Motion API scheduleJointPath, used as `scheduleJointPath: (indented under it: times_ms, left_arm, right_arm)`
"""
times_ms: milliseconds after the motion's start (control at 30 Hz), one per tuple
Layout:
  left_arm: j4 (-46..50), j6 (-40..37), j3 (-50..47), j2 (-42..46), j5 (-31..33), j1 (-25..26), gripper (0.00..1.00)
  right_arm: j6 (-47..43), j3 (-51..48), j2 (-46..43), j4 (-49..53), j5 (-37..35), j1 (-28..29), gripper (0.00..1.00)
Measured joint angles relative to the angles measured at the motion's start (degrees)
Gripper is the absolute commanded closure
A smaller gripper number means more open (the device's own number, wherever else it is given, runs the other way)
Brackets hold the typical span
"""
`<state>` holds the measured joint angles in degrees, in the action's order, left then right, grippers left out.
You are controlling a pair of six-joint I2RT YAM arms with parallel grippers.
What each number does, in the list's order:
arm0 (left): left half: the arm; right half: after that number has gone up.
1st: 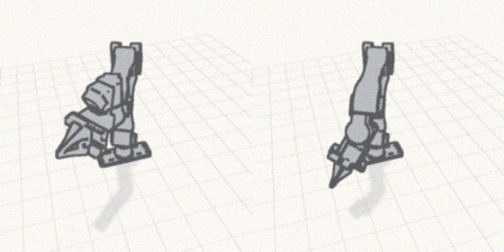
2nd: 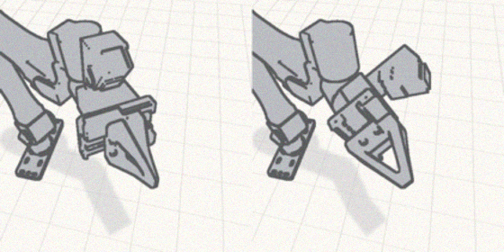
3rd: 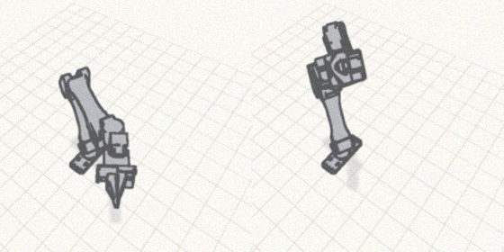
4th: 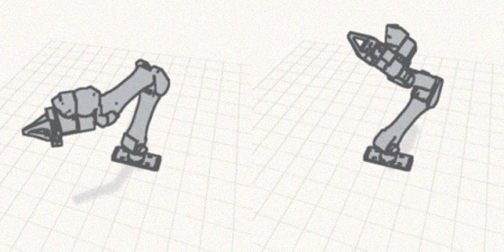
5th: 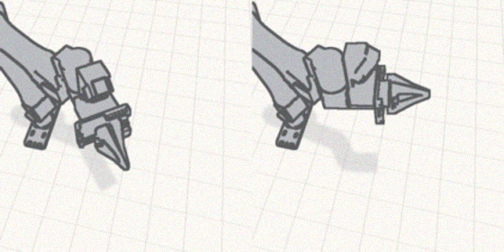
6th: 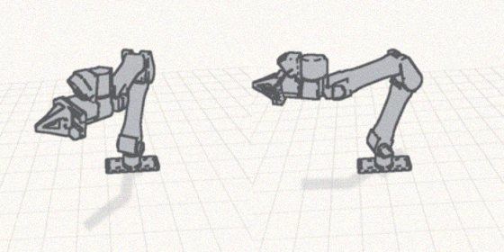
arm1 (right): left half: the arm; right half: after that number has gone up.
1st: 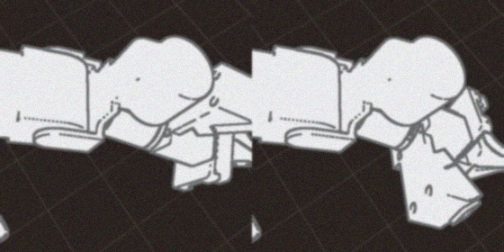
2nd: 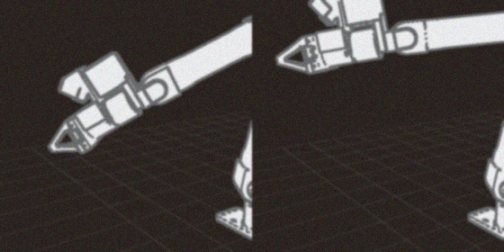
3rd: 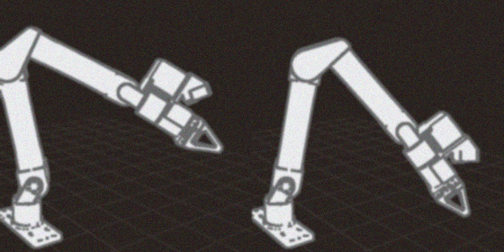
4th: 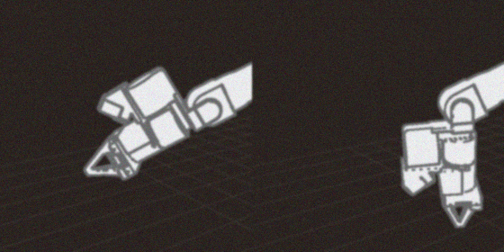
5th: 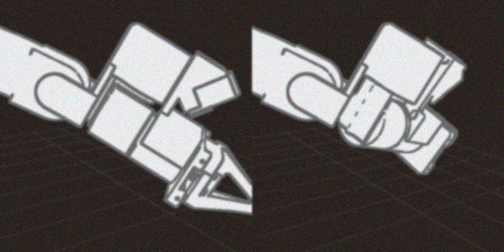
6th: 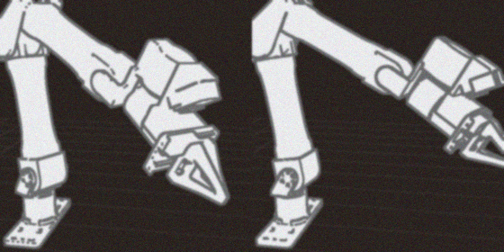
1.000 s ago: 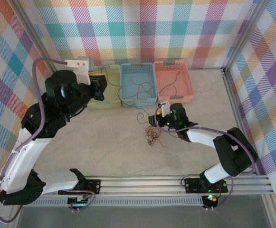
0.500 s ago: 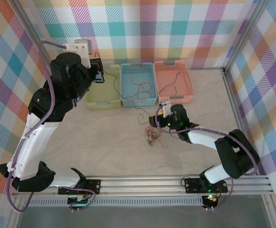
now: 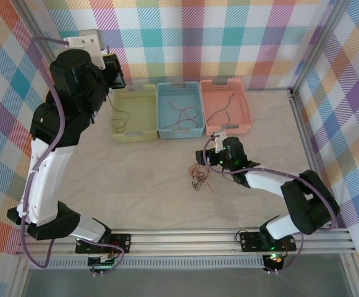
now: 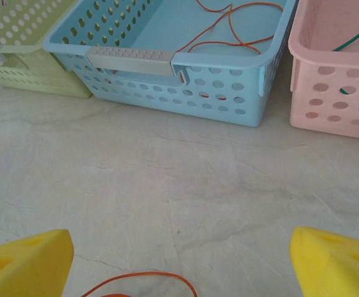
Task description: Untangle the cables
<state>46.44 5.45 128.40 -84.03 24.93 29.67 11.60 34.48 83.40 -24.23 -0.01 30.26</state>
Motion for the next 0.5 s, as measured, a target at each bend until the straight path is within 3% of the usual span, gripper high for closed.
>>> scheduleJointPath:
  times_ms: [500]
  left_arm:
    - [-1.51, -3.67, 14.78, -16.02, -3.3, -10.86, 1.0]
  right_arm:
    - [0.0, 0.76, 0.5, 1.66, 1.09, 0.0, 0.1]
